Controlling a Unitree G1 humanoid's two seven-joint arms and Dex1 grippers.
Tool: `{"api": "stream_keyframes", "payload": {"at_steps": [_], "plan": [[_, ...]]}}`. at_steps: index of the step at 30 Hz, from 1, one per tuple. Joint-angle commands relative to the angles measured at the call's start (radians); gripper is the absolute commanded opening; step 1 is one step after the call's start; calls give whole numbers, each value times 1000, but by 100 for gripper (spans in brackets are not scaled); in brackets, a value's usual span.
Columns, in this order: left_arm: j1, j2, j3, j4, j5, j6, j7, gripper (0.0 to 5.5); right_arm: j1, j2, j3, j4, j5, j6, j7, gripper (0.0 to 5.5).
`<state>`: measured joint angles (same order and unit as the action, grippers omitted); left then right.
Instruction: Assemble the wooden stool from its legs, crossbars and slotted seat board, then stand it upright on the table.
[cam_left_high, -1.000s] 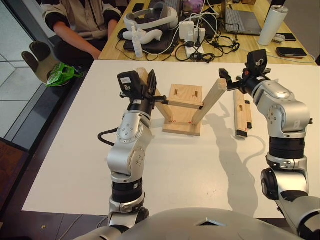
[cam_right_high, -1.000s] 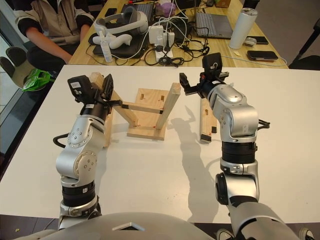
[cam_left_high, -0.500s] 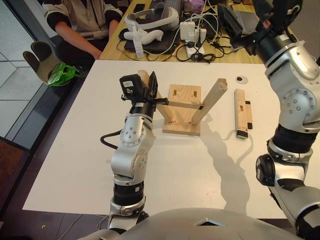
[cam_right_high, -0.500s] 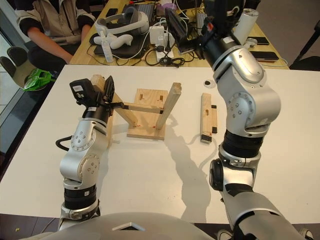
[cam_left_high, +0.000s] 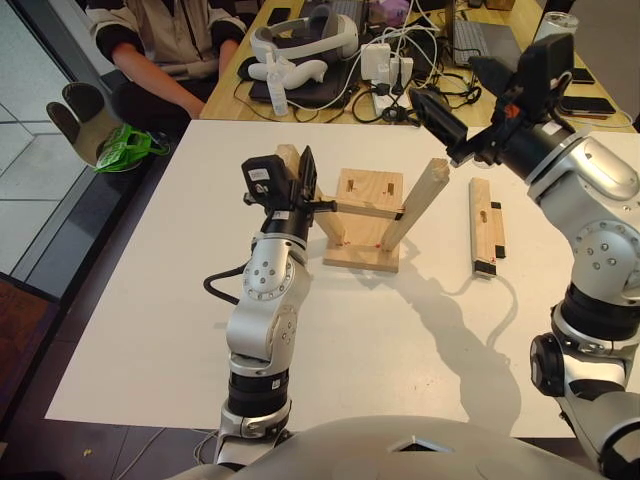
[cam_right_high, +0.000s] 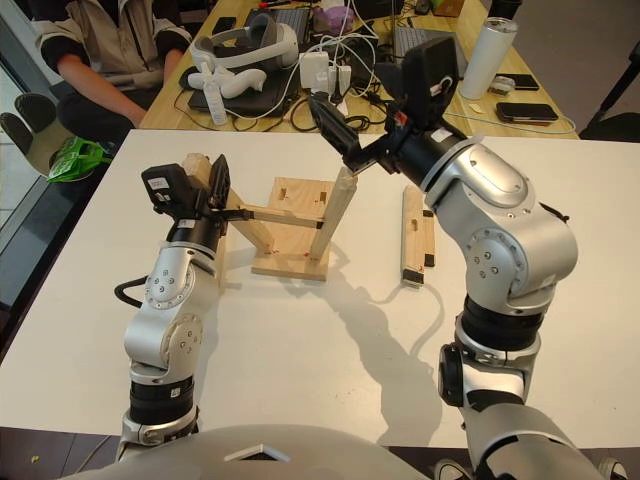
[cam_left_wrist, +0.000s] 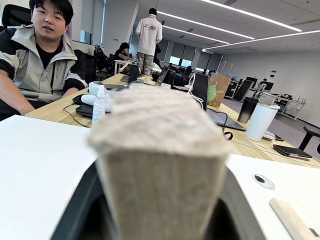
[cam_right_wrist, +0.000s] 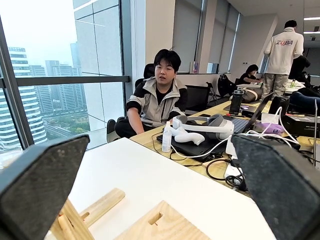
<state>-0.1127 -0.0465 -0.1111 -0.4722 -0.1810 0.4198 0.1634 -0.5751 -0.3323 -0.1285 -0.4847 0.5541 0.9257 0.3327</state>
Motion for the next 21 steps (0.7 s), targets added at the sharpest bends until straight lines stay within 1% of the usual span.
{"api": "stream_keyframes", "payload": {"at_steps": [1,6,9,12,21], "plan": [[14,-18,-35,-29,44,-27,0,101,24,0,28,-6,8,22,-10,540],[13,-23,-56,-17,64,-30,-10,101,31,-14,47,17,-5,23,-6,540],[14,-56,-10,19,16,4,4,101,32,-11,71,31,-18,19,-7,540],[15,-71,9,43,-22,46,17,101,38,-10,84,33,-24,18,-8,540],[8,-59,-5,58,-54,96,17,101,33,-3,107,49,-41,7,-14,540]]}}
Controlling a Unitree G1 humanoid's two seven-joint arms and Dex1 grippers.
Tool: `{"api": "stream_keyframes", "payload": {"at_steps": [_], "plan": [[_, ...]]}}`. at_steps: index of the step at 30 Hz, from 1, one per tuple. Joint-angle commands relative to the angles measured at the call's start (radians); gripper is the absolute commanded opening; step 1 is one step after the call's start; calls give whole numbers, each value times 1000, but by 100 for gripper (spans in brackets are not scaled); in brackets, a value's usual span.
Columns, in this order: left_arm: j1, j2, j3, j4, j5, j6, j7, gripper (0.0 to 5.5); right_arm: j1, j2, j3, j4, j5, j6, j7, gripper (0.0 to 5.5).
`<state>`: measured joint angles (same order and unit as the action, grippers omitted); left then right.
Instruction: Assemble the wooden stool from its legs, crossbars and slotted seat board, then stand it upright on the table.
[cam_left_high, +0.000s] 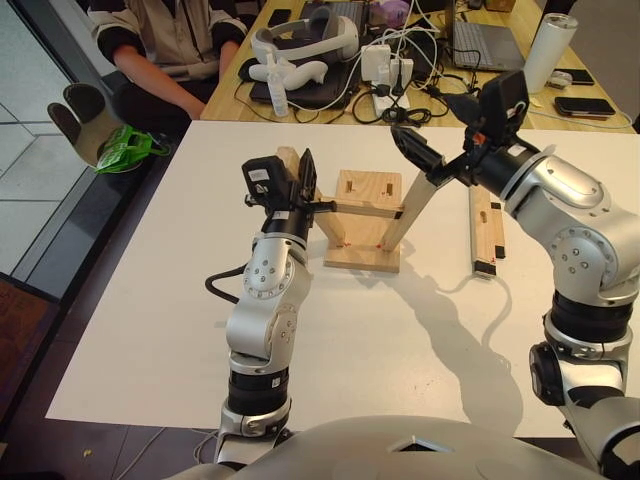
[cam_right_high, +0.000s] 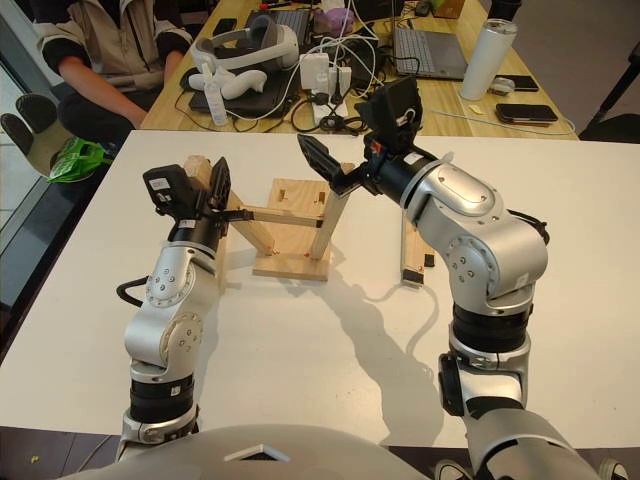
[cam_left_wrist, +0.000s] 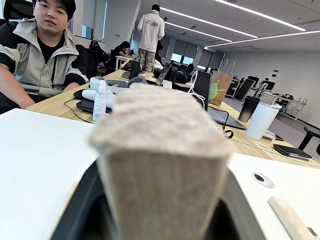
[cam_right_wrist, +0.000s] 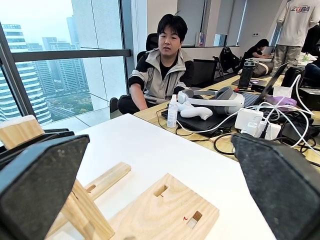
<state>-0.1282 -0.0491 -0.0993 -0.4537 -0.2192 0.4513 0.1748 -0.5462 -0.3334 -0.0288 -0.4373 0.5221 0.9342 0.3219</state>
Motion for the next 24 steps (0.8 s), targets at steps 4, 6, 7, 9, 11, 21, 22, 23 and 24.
{"api": "stream_keyframes", "payload": {"at_steps": [4,6,7,9,11,21,22,23,24], "plan": [[9,-41,-19,25,-8,39,-9,130,6,1,9,2,-10,-7,-9,540],[-5,-33,-21,9,-10,22,-26,167,7,4,9,3,-10,-10,-12,540],[-17,-29,-18,1,-11,28,-27,181,8,5,8,3,-10,-12,-13,540],[-44,-25,-2,-20,-19,36,-30,200,10,8,6,3,-11,-15,-17,540],[-72,-18,20,-44,-31,43,-35,200,12,10,5,1,-11,-16,-21,540],[-292,66,195,-128,-94,137,-47,200,14,18,0,2,-13,-29,-33,540],[-335,80,215,-128,-115,153,-56,200,12,19,-1,3,-14,-30,-34,540],[-374,94,232,-123,-136,168,-67,200,10,20,0,6,-15,-33,-33,540],[-422,113,253,-106,-156,183,-81,200,9,20,2,9,-16,-37,-32,540]]}}
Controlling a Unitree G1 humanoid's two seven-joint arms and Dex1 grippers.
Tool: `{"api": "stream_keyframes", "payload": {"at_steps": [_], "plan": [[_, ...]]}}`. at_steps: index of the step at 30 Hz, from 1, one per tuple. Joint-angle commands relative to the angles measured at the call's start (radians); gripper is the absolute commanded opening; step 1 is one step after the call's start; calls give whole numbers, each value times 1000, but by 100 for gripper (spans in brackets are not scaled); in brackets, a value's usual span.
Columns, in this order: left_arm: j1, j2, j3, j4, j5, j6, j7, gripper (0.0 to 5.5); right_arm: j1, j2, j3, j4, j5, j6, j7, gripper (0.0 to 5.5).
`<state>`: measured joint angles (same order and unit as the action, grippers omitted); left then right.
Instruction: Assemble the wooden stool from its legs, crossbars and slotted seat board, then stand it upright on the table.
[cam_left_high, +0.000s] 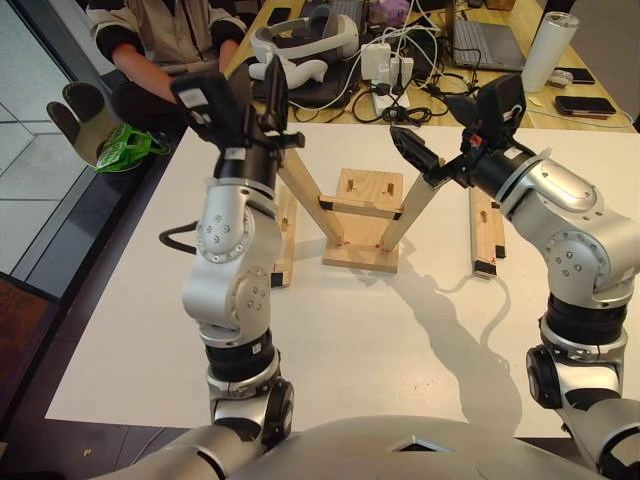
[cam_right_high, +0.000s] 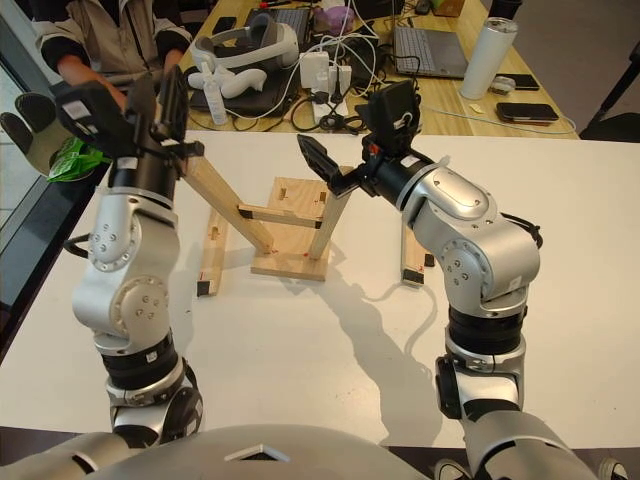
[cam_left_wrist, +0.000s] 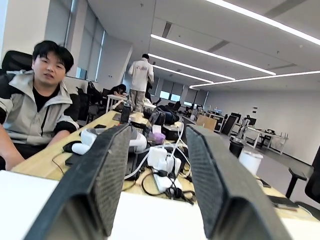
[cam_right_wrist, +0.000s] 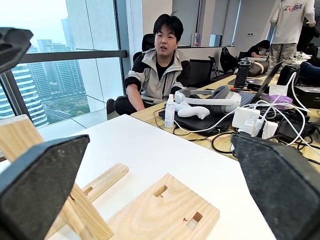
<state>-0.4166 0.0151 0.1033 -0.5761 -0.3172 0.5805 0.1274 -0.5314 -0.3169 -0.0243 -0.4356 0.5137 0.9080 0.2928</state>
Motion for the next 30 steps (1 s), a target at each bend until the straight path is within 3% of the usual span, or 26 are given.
{"api": "stream_keyframes", "payload": {"at_steps": [1,8,12,17,30], "plan": [[-172,65,70,36,-81,73,-44,200,-8,4,-1,11,-10,-14,-2,540],[-287,206,107,136,-171,287,-132,200,-11,6,2,14,-18,-22,-5,540],[-103,230,-76,164,-111,461,-123,200,-9,8,4,12,-17,-21,-4,540],[5,127,-214,162,-63,485,-82,200,-11,8,7,17,-18,-19,1,540],[-280,37,71,168,-82,338,-34,200,-47,29,15,0,-35,-37,-11,540]]}}
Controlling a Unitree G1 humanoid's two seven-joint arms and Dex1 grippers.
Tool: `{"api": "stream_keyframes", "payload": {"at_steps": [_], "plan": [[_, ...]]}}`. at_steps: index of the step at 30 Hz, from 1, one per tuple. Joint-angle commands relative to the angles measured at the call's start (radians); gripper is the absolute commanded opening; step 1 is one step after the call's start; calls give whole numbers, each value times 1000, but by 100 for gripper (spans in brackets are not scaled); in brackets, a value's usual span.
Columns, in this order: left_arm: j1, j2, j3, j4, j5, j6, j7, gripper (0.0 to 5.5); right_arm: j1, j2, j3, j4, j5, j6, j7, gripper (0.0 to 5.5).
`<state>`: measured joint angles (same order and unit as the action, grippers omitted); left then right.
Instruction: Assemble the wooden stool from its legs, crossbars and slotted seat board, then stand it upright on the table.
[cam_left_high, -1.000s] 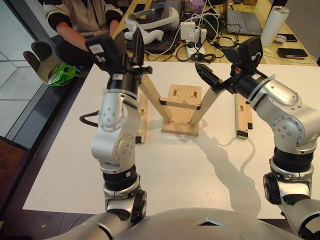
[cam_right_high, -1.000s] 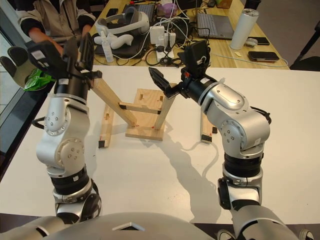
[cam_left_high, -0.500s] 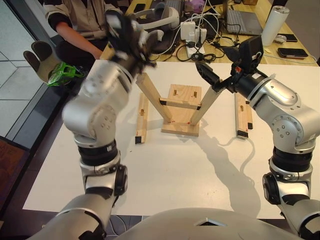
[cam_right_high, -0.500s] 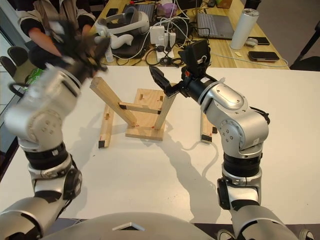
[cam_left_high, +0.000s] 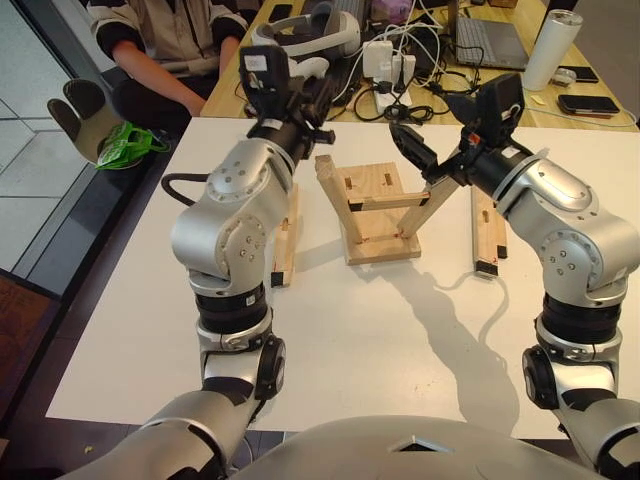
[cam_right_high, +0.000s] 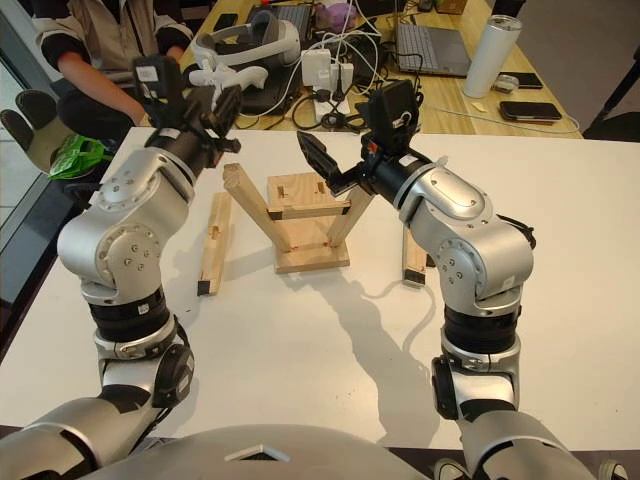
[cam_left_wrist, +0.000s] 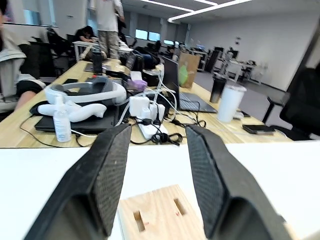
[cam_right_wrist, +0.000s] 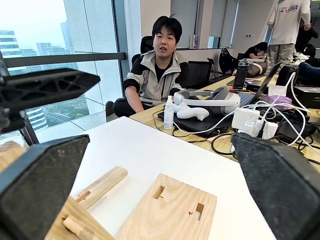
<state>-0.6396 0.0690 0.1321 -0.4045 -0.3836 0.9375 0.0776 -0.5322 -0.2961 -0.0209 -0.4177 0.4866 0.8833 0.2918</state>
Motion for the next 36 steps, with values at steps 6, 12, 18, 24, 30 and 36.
{"api": "stream_keyframes", "payload": {"at_steps": [6,12,18,24,30,36], "plan": [[-96,5,121,17,0,-97,38,200,-82,65,92,-123,-22,-14,-46,540],[-78,4,121,22,6,-110,47,203,50,58,157,-119,-73,8,-80,487],[-68,8,111,39,15,-121,45,203,150,106,218,-70,-131,-4,-126,371],[-75,16,107,48,24,-130,40,203,162,131,283,-63,-196,-38,-141,355],[-76,29,98,46,36,-138,34,203,145,143,297,-89,-274,-139,-150,355],[-71,28,93,45,42,-141,30,203,264,38,423,-47,-333,40,-109,355]]}}
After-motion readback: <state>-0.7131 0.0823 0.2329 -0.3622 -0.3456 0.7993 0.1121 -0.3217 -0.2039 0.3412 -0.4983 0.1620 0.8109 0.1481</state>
